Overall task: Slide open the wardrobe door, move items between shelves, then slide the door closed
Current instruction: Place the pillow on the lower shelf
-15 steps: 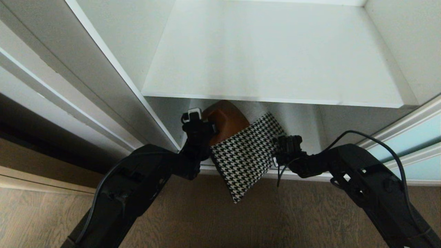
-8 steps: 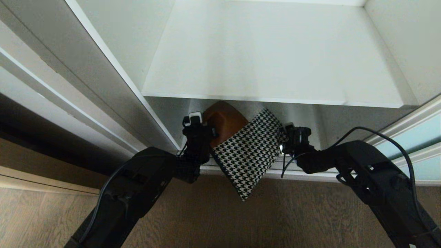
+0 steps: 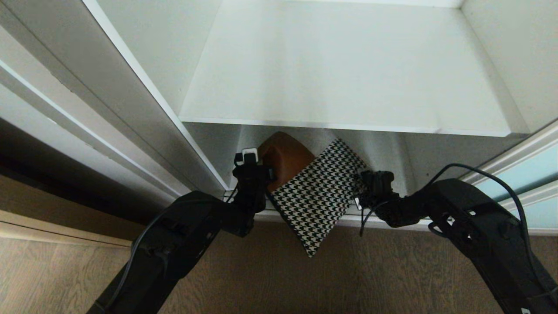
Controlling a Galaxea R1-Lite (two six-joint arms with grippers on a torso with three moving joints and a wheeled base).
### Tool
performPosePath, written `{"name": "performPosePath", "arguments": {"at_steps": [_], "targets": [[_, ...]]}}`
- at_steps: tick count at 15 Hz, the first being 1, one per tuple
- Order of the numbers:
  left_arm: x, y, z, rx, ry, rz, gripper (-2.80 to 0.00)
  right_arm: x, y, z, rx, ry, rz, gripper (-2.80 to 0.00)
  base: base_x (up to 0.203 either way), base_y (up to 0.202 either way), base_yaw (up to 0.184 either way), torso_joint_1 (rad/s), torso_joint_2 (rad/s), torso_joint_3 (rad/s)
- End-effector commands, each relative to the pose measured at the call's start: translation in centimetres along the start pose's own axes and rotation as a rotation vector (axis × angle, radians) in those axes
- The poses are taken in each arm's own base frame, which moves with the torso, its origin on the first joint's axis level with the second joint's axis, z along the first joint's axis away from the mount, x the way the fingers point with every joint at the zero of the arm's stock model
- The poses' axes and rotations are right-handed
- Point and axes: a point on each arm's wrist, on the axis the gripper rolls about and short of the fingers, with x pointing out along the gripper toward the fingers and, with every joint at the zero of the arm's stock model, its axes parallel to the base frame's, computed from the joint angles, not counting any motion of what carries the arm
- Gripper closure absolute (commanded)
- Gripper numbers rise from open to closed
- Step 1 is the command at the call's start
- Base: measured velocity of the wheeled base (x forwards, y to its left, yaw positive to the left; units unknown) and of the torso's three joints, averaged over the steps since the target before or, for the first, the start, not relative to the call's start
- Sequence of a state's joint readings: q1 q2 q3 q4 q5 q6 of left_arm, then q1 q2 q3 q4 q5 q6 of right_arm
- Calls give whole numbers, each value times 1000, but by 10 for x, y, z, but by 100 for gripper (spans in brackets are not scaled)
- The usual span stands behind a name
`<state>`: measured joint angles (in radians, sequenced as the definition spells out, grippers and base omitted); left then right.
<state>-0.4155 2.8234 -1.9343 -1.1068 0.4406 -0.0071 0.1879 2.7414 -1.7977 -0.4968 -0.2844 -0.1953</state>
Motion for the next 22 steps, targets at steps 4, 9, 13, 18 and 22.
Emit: {"name": "performPosePath", "arguments": {"at_steps": [4,9,13,18,22], "targets": [[0,0,2,-9,-11,4,0,-9,11,-9,-39,95,120,0,0,0,0,0,0,0],[0,1,1,-3,-2,32,0,14,25,-8,-27,20,88,0,0,0,0,0,0,0],[0,2,1,42,19,74,0,17,24,-7,-11,-48,62,0,0,0,0,0,0,0],[-1,3,-2,95,3,105,0,21,25,-10,9,-95,41,0,0,0,0,0,0,0],[-1,3,-2,112,-6,114,0,22,25,-11,13,-102,26,0,0,0,0,0,0,0]]}}
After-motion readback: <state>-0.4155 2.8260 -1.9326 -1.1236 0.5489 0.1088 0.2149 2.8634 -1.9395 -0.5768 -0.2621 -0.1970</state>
